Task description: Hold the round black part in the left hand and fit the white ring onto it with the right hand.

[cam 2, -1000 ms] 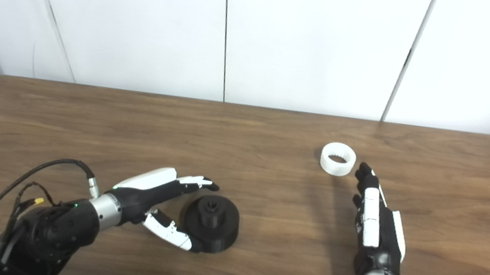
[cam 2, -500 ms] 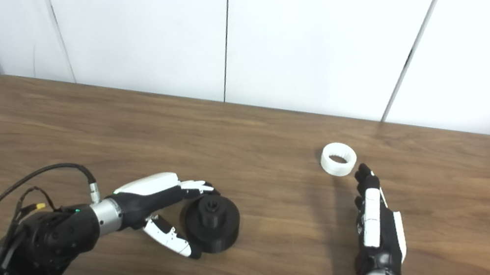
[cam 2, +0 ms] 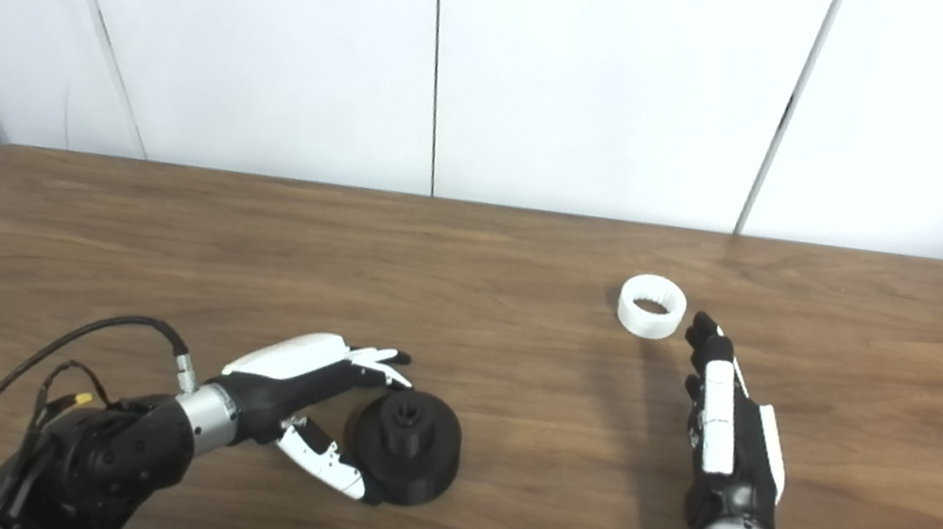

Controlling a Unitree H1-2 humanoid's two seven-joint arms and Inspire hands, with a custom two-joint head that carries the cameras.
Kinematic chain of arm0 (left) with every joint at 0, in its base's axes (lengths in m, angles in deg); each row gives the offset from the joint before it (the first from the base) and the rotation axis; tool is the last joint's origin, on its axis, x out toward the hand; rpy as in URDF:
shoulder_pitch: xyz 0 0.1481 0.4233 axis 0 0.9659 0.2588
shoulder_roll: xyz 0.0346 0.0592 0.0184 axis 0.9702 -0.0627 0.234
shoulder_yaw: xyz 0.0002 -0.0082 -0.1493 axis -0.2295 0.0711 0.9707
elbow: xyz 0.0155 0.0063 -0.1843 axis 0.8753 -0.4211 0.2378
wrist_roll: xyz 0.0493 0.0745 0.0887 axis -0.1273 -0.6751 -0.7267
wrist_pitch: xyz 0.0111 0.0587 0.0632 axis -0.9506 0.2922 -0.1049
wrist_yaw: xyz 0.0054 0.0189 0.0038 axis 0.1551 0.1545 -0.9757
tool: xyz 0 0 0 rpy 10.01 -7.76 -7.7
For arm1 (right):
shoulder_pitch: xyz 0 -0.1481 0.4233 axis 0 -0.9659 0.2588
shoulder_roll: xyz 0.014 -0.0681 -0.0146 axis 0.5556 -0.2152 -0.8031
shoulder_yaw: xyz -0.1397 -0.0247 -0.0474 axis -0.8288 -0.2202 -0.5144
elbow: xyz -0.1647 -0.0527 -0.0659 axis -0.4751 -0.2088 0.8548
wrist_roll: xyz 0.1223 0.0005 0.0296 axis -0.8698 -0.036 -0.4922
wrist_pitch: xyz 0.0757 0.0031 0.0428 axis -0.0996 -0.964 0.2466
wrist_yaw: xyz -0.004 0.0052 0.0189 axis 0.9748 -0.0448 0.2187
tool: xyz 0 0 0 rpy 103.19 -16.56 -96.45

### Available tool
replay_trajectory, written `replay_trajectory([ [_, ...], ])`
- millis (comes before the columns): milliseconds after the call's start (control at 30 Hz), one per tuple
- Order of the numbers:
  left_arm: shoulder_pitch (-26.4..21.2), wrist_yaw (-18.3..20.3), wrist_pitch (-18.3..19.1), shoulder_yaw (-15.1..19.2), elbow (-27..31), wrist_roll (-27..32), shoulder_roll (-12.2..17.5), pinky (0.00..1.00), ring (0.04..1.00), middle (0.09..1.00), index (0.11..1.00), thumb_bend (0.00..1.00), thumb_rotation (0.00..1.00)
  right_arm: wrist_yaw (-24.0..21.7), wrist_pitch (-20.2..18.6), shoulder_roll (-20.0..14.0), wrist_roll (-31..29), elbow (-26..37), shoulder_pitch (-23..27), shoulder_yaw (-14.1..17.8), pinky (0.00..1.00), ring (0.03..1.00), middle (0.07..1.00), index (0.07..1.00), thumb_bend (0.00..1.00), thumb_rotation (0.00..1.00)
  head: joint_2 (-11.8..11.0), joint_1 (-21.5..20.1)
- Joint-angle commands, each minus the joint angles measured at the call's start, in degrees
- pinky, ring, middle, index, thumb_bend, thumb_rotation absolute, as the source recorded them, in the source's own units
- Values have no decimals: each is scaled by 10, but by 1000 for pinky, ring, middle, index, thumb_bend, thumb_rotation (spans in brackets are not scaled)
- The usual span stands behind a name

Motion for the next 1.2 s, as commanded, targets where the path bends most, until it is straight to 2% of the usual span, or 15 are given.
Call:
replay_trajectory([
  [0, -1, -10, -7, 3, -7, -7, 6, 997, 1000, 1000, 776, 1000, 383, -2, 10, -2, 4, 22, 19, 1, 994, 984, 936, 927, 642, 1000, 1, 1],
  [300, 6, -37, -21, 7, -9, -15, -3, 970, 1000, 994, 761, 968, 368, -4, 11, -6, 5, 22, 17, -1, 989, 984, 932, 919, 628, 1000, 0, 4],
  [733, 5, -38, -22, 9, -6, -22, -11, 944, 1000, 992, 761, 979, 378, -5, 8, -13, 15, 21, 17, -2, 988, 987, 935, 921, 653, 1000, 0, 6],
  [833, 4, -35, -18, 9, -5, -24, -12, 943, 1000, 994, 764, 982, 379, -3, 6, -29, 48, 24, 23, -12, 940, 966, 927, 908, 618, 985, 0, 6],
  [933, 6, -36, -20, 10, -7, -23, -13, 945, 1000, 993, 763, 987, 380, 7, -7, -71, 149, 29, 46, -37, 927, 930, 905, 857, 586, 731, -1, 5],
  [967, 6, -36, -21, 10, -7, -23, -13, 945, 1000, 993, 762, 988, 381, 8, -15, -90, 187, 28, 58, -46, 911, 917, 893, 839, 623, 589, -1, 5],
  [1000, 6, -36, -21, 10, -8, -23, -13, 945, 1000, 993, 762, 989, 382, 5, -26, -107, 216, 27, 69, -54, 904, 916, 889, 834, 656, 518, -1, 5],
  [1067, 6, -35, -20, 10, -8, -24, -13, 943, 1000, 993, 762, 990, 383, -9, -51, -145, 278, 25, 96, -74, 904, 926, 891, 826, 719, 446, -1, 5],
  [1167, 6, -31, -14, 9, -7, -27, -13, 945, 1000, 994, 766, 992, 384, -43, -69, -198, 330, 9, 141, -98, 907, 953, 905, 805, 797, 354, -3, 4],
])
